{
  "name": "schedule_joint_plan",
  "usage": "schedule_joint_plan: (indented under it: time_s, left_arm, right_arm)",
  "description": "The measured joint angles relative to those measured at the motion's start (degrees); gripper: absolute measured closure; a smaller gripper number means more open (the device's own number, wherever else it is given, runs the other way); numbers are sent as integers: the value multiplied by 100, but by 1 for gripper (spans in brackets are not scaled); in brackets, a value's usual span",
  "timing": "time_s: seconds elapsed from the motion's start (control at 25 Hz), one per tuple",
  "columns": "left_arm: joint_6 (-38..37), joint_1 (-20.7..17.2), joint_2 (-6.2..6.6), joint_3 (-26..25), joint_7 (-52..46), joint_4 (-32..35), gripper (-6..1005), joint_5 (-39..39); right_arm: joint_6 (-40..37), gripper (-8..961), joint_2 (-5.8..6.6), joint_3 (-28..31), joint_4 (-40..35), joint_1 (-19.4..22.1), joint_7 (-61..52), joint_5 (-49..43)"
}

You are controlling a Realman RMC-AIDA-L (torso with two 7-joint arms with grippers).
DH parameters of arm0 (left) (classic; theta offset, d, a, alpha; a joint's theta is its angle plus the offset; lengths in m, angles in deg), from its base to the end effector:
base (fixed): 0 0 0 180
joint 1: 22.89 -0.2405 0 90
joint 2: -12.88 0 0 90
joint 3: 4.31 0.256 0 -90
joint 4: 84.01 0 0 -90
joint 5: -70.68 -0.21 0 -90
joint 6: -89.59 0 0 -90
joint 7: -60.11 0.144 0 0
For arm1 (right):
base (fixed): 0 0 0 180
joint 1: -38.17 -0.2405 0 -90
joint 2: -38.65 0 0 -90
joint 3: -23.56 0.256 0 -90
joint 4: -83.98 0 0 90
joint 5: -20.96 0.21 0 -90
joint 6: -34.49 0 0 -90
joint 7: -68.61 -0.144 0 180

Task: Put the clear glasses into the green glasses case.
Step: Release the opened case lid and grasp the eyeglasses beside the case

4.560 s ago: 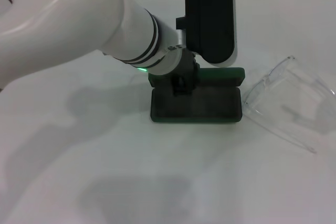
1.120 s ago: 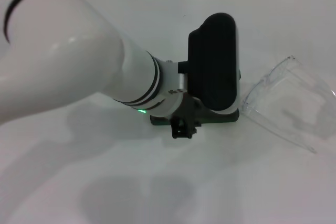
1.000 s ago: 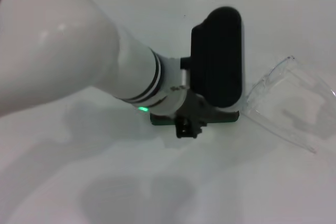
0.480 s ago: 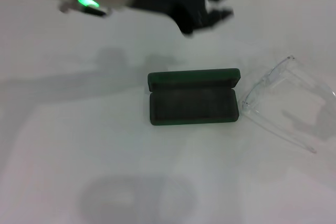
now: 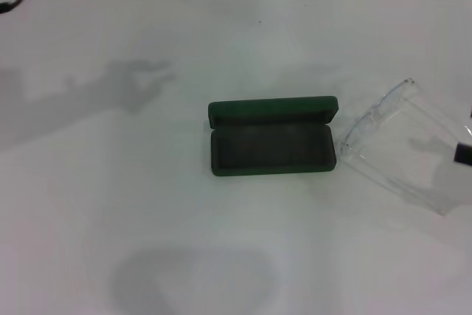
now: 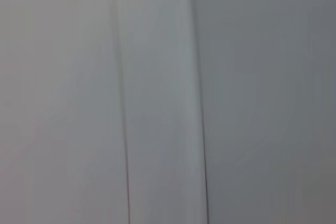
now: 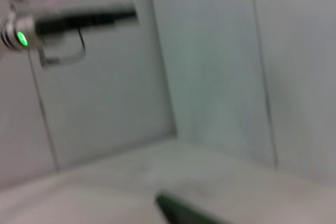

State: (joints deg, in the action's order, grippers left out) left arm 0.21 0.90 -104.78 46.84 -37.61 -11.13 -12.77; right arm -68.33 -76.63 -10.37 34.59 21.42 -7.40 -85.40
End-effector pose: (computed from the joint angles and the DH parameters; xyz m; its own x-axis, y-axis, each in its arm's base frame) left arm -0.1518 0.3412 0.1164 0.6834 -0.0239 0.7296 0.2947 -0.9054 -0.3057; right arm 0.3046 0.2722 0.0830 0.7805 -0.2120 -0.5881 -0.4403 -0.8542 -0.2765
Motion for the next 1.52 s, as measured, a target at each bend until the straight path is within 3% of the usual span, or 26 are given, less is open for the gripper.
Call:
schedule_joint_plan:
  time_s: [0.16,0.36,0.56,0.76,0.88,1.04,1.28,1.52]
  left_arm:
    - [-529,-29,315,-397,422,-1008,760,218]
    - [-550,-212,430,-482,683,-1357,812,-187]
    - [-466,-301,177,-894,734,-1412,821,-1014]
    - [-467,-341,14,-906,1171,-1579,818,-1710]
    - [-574,-372,-86,-904,2023,-1995,836,-1950]
    - [-836,-507,-179,-919,3875,-2774,912,-1990]
    - [-788,-521,-153,-1129,4009,-3089,918,-2005]
    - [-813,-553,-18,-1144,3787,-3136,929,-2059]
  right_arm:
    - [-146,97,-1,-49,-231,-122,-234,-320]
    - [-316,97,32,-47,-696,-61,-609,-389]
    - [-418,98,52,-47,-1428,-98,-1333,-694]
    - [-624,100,99,-229,-2297,-363,-2337,-1189]
    - [-739,101,140,-385,-2793,-552,-3054,-1548]
    - [-1187,102,263,-932,-3359,-1012,-4216,-2107]
    - [-1272,106,145,-1294,-3987,-1607,-5750,-2405]
    - [-1153,121,221,-1806,-4008,-2203,-7011,-3223]
